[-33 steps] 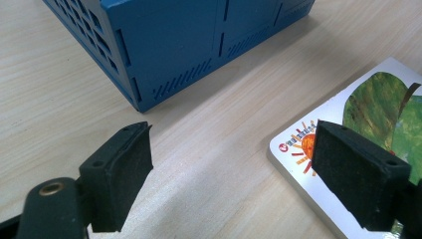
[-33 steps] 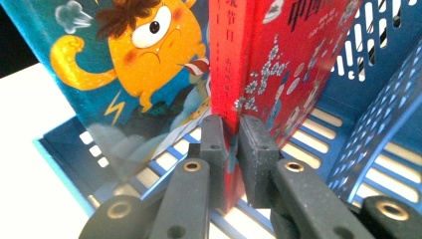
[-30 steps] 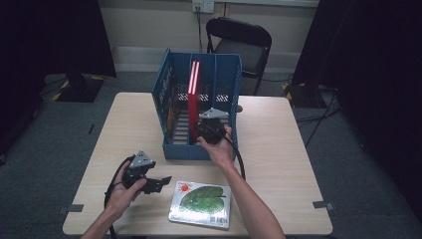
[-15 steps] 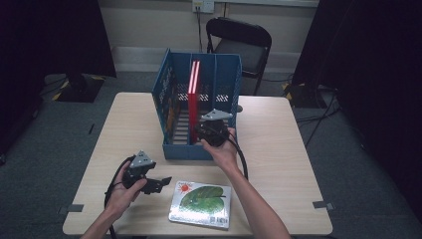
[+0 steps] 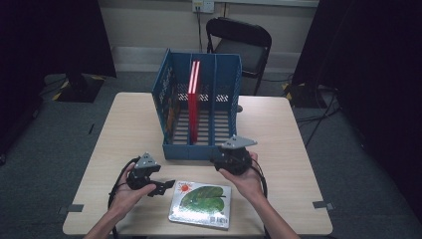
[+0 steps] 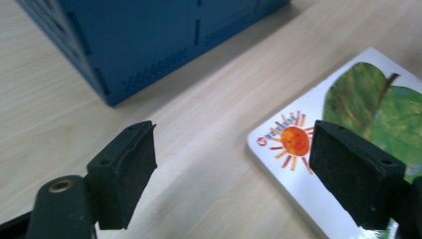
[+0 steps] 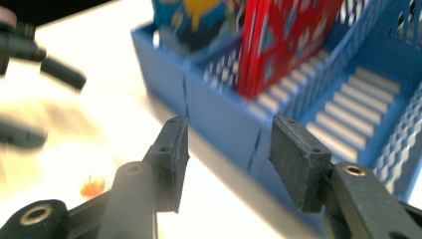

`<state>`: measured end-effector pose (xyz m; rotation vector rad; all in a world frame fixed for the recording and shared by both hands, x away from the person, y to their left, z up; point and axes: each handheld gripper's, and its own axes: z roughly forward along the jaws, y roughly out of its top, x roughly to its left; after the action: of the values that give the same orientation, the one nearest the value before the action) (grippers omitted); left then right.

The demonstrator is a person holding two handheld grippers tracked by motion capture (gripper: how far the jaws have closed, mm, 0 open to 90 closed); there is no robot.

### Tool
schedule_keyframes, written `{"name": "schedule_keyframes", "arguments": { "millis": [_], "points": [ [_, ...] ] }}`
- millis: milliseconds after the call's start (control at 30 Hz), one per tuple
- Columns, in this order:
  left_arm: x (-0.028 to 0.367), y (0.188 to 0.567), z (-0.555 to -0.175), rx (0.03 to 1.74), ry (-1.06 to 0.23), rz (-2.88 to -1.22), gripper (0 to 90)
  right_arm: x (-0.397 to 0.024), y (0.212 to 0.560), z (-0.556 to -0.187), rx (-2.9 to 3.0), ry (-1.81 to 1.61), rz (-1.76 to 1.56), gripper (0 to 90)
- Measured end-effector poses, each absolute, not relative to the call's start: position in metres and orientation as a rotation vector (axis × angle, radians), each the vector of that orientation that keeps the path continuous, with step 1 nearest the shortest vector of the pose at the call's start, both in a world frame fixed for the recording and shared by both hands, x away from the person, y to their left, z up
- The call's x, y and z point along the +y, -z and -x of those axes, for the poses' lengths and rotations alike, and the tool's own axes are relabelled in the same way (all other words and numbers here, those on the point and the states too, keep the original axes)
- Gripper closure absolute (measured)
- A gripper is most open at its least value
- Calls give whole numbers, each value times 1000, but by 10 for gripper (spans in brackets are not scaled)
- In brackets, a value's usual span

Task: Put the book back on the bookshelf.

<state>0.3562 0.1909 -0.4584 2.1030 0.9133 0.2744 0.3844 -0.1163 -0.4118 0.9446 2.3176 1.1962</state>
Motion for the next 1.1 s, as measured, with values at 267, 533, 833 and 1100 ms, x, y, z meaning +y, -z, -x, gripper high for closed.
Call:
{"name": "schedule_keyframes", "arguments": {
  "millis": [267, 533, 833, 1100],
  "points": [
    [177, 466, -354, 895, -199, -2144, 166, -143, 442, -346, 2410, -1137, -976, 361],
    [165, 471, -351, 864, -204, -2162, 239, -159, 467, -320, 2503, -1123, -1064, 327],
    [158, 486, -355, 895, -95, -2172, 374, -162, 483, -313, 2554, -1138, -1071, 301],
    [159, 492, -355, 859, -90, -2128, 391, -155, 484, -314, 2557, -1143, -1048, 307]
  ]
}}
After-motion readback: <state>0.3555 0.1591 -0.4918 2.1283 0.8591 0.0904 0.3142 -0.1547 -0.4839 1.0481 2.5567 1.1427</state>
